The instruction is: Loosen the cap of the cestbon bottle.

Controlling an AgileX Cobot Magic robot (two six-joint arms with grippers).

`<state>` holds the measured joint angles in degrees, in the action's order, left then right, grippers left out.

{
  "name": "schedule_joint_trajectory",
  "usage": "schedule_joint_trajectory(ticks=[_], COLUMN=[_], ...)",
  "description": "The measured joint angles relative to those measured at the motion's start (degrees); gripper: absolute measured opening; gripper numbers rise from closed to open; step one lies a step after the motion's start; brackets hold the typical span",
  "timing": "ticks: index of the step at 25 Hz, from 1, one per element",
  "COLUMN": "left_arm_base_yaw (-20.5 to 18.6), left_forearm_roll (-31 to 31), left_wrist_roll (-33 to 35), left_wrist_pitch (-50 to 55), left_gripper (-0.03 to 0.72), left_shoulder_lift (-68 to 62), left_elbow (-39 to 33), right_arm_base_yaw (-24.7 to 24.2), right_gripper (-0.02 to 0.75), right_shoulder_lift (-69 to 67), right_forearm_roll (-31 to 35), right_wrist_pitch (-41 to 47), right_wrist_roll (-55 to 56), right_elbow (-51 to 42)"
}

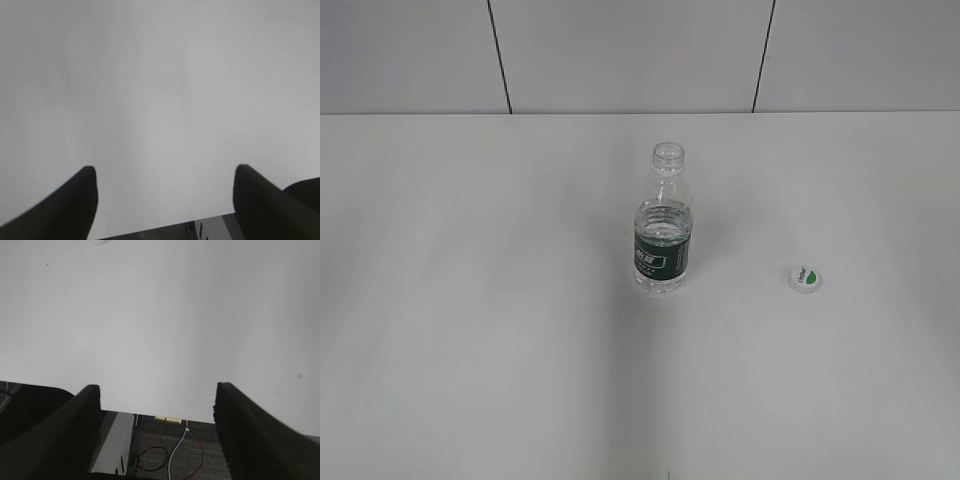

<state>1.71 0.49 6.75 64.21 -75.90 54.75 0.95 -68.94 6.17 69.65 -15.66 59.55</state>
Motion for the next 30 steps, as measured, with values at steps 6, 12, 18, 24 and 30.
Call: schedule_joint_trajectory(ticks=[6, 12, 18, 24, 30], left_arm_base_yaw=[0.00, 0.00, 0.00, 0.00, 0.00], left_forearm_roll=[-0.06, -0.12, -0.49, -4.18, -4.79], left_wrist_roll=[0.00, 0.00, 0.00, 0.00, 0.00], left_wrist_pitch=[-0.47, -0.90, -0.92, -1.77, -2.68], left_gripper=[0.507, 0.507, 0.507, 0.507, 0.505], left_shoulder_lift=[12.82, 24.93, 37.67, 45.67, 48.86], left_elbow=[-6.59, -12.21, -19.65, -23.43, -24.49], right_arm_base_yaw=[0.00, 0.00, 0.00, 0.00, 0.00], right_gripper=[0.538, 0.538, 0.538, 0.538, 0.538], right_shoulder_lift=[9.66, 17.88, 28.14, 37.24, 42.75], right_forearm_roll=[-0.59, -0.77, -1.16, -1.90, -1.99], right_wrist_pitch=[-0.55, -2.57, -2.64, -2.60, -5.80], right_wrist_roll=[-0.06, -0.01, 0.15, 1.26, 2.58], right_elbow=[-7.76, -15.73, -23.12, -26.91, -29.36])
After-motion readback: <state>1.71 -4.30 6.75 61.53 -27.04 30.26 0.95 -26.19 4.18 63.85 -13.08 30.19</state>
